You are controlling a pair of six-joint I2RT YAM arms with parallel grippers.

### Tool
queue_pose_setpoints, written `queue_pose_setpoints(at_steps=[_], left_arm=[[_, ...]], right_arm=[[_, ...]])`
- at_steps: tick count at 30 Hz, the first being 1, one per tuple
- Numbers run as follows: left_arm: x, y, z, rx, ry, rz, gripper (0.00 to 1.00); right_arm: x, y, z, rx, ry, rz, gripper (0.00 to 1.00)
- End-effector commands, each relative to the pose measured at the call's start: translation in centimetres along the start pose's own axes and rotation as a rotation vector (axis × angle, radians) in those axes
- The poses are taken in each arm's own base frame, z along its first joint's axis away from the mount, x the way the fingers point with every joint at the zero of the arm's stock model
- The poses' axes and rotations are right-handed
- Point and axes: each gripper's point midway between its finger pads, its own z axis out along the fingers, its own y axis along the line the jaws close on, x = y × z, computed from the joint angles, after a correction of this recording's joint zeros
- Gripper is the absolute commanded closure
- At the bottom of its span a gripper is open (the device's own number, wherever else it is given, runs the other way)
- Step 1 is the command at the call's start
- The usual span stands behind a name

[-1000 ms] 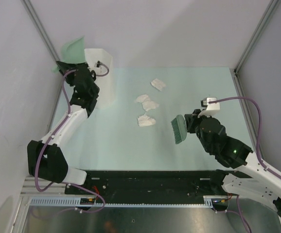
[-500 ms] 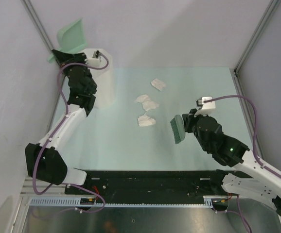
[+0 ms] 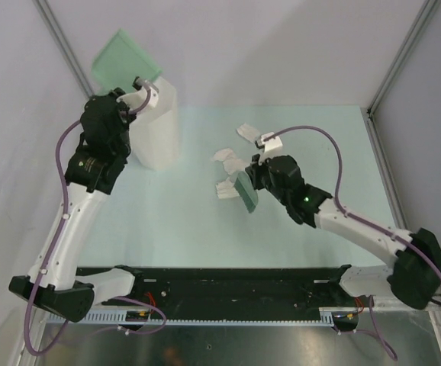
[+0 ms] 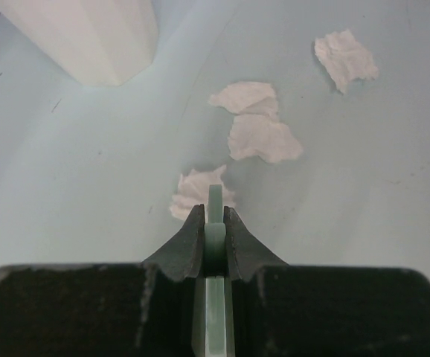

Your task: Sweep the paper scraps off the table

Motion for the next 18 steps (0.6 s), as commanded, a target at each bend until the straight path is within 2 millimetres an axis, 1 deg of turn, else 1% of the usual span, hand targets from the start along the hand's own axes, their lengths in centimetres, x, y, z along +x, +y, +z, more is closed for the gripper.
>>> queue_pose_setpoints(at_steps=[1, 2, 3, 4, 5, 6, 7, 8, 9, 10, 11, 12, 13, 14, 15, 16, 17, 18], left_arm=[[-0.8, -6.9, -2.6, 0.374, -0.057, -0.206, 1.0], [-0.4, -7.9, -3.4, 0.433, -0.052, -0.21, 1.0], [-1.0, -9.1, -4.1, 0.5, -0.078, -0.249, 1.0], [-0.9, -9.9, -4.5, 0.537, -0.08, -0.256, 1.0], [-0.3, -11.1, -5.1, 0.586, -0.061, -0.25, 1.0], [-0.2, -11.9, -5.5, 0.616, -0.059, -0.257, 1.0], [-0.1, -12.8, -5.9, 0.654, -0.063, -0.257, 1.0], [0.6, -14.1, -6.2, 0.691, -0.044, -0.246, 1.0], [0.8, -14.5, -6.5, 0.709, -0.042, -0.244, 1.0], [0.9, -15.3, -6.9, 0.741, -0.045, -0.244, 1.0], [1.5, -16.3, -7.3, 0.777, -0.025, -0.234, 1.0], [1.7, -16.9, -7.7, 0.803, -0.023, -0.226, 1.0], [1.9, -17.6, -8.1, 0.835, -0.021, -0.219, 1.0], [2.6, -19.0, -8.7, 0.892, -0.006, -0.2, 1.0], [2.6, -20.0, -9.3, 0.946, -0.024, -0.173, 1.0], [2.9, -21.0, -9.7, 0.988, -0.022, -0.153, 1.0], [3.7, -22.6, -10.3, 1.042, -0.006, -0.131, 1.0], [4.1, -23.3, -10.4, 1.064, 0.0, -0.108, 1.0]], right_arm=[[-5.0, 1.1, 3.8, -0.061, -0.118, 0.124, 1.0], [-4.7, 1.1, 4.6, -0.066, -0.101, 0.156, 1.0], [-5.4, 1.3, 5.2, -0.078, -0.11, 0.167, 1.0], [-4.2, 1.3, 6.5, -0.085, -0.078, 0.166, 1.0], [-4.1, 1.2, 7.1, -0.083, -0.076, 0.167, 1.0], [-3.7, 1.0, 7.8, -0.075, -0.064, 0.158, 1.0], [-3.8, 1.0, 8.4, -0.07, -0.059, 0.152, 1.0], [-2.1, 0.6, 9.3, -0.051, -0.003, 0.141, 1.0], [-1.4, 0.4, 9.6, -0.04, 0.023, 0.136, 1.0], [-0.4, 0.1, 9.6, -0.025, 0.061, 0.132, 1.0], [0.3, -0.1, 9.7, -0.015, 0.084, 0.128, 1.0], [0.7, -0.5, 9.5, 0.005, 0.101, 0.124, 1.0], [1.8, -0.9, 9.2, 0.027, 0.143, 0.111, 1.0], [2.4, -1.3, 9.0, 0.047, 0.166, 0.105, 1.0], [2.8, -2.0, 8.6, 0.079, 0.185, 0.096, 1.0], [3.7, -2.5, 7.9, 0.103, 0.23, 0.087, 1.0], [4.1, -2.7, 7.5, 0.117, 0.248, 0.084, 1.0], [3.9, -3.0, 6.8, 0.133, 0.254, 0.08, 1.0]])
